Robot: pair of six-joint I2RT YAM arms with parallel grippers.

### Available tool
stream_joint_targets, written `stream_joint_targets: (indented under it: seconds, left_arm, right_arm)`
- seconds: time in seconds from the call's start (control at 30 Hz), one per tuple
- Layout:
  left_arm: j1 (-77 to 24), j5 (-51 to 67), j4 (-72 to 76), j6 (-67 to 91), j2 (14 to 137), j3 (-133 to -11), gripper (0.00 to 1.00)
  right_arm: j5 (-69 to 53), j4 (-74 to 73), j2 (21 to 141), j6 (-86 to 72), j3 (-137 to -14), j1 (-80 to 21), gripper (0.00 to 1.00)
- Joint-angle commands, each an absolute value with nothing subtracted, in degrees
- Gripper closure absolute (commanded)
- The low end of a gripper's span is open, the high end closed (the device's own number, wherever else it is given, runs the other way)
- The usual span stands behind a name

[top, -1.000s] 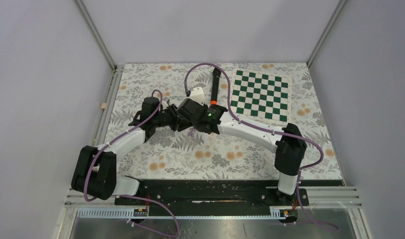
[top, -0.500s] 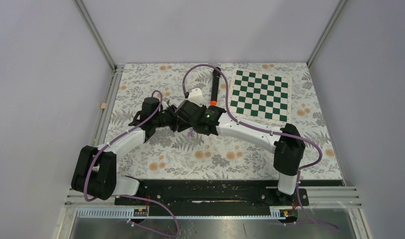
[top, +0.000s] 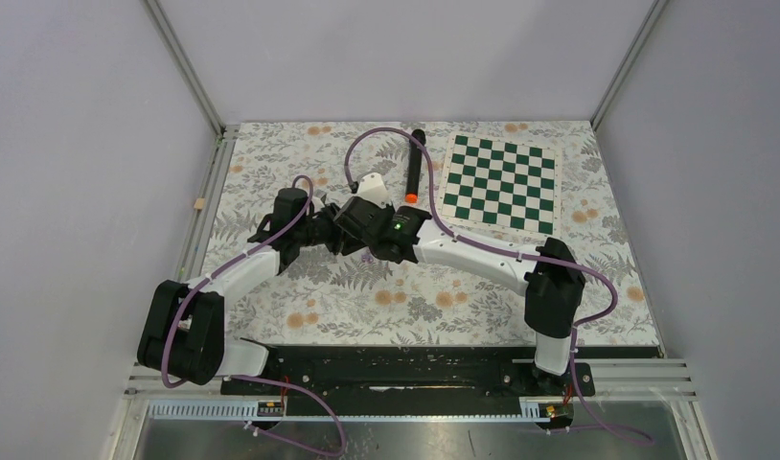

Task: Insert the wireless bluetooth earbuds into the charging case
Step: Insert the left earbud into the left side groove of the charging case.

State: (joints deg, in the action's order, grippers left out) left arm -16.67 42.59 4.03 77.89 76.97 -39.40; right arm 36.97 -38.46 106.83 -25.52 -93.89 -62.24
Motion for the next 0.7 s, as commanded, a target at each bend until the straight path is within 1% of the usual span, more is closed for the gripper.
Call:
stream_joint_targets:
  seconds: [0.0,0.43,0.67]
  left_arm:
    - [-16.4,41.0,8.5,79.4,76.5,-40.0,1.00]
    - [-16.3,41.2,9.4,79.9,76.4,-39.2,1.00]
    - [-16.2,41.3,9.7,79.8,76.6,-38.8,1.00]
  right_arm:
    - [34.7,-38.3,106.1,-24.2,-92.7,-63.7,1.00]
    - [33.8,-37.9,105.5,-22.8,-91.0,-63.8,1.00]
    - [35.3,-37.8,104.6,-21.7,-89.4,-63.8,1.00]
